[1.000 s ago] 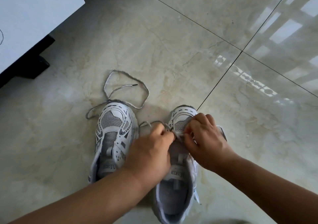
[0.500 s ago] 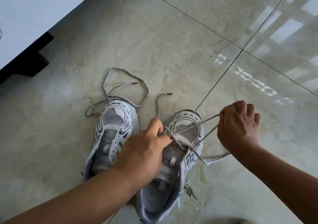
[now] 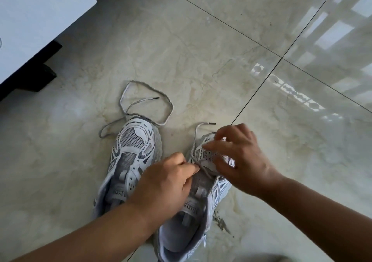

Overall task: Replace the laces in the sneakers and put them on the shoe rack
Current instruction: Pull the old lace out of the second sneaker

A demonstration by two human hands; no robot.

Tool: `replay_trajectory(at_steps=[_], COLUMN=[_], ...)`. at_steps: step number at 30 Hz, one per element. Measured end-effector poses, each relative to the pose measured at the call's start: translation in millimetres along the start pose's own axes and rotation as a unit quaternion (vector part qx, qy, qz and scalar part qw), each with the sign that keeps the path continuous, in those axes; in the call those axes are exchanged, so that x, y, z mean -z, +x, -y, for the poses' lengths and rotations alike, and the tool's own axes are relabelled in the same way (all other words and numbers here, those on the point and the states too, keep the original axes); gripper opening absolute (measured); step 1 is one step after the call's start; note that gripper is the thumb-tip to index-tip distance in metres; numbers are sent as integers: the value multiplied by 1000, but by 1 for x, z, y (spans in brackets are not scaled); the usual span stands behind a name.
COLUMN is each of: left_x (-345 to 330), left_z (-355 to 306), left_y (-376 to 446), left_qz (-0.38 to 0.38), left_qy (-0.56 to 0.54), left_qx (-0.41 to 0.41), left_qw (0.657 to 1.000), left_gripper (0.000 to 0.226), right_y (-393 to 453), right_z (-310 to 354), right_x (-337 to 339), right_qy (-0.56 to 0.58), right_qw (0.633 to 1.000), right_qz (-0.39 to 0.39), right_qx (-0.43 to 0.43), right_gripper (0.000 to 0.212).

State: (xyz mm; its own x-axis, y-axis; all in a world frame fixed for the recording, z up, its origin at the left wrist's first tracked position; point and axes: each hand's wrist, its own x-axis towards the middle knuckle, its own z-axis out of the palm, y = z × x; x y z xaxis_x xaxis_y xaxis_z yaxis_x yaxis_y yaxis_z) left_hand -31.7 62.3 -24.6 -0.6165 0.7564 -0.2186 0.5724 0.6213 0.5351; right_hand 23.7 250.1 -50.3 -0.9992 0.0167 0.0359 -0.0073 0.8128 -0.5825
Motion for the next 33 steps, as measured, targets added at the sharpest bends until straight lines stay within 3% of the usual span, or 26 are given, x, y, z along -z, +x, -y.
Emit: replay_trajectory(at_steps=[2, 5, 13, 15, 18, 22, 27, 30, 33], left_x=[-2, -5, -4, -3, -3, -4, -5, -6, -9], left_z=[0, 1, 0, 0, -1, -2, -1, -2, -3], left_y=[0, 0, -2, -1, -1, -1, -2, -4, -8], left_qz=[-2, -6, -14, -14, -14, -10, -14, -11, 0], left_qy=[0, -17, -58, -57, -49, -31, -39, -53, -63], left_qx=[2, 2, 0, 3, 5, 8, 7, 5, 9], left_qw=[1000, 1000, 998, 998, 999, 999, 999, 999, 998], left_gripper=[4, 9, 22, 21, 20, 18, 22, 22, 23], right_y=[2, 7, 24, 23, 22, 21, 23, 26, 33], right_z=[7, 8, -16, -12, -2, 4, 6, 6, -4], right_x=[-6, -10, -3, -2, -1, -5, -9, -15, -13], right_qy=[-2, -3, -10, -11, -5, -16, 11, 42, 111], right_qw=[999, 999, 970, 982, 998, 992, 987, 994, 973], right_qz=[35, 37, -130, -92, 33, 126, 159, 73, -17], right_qx=[29, 22, -205, -162, -45, 26, 10, -63, -199], right_gripper=[21, 10, 3, 12, 34, 24, 15, 14, 7])
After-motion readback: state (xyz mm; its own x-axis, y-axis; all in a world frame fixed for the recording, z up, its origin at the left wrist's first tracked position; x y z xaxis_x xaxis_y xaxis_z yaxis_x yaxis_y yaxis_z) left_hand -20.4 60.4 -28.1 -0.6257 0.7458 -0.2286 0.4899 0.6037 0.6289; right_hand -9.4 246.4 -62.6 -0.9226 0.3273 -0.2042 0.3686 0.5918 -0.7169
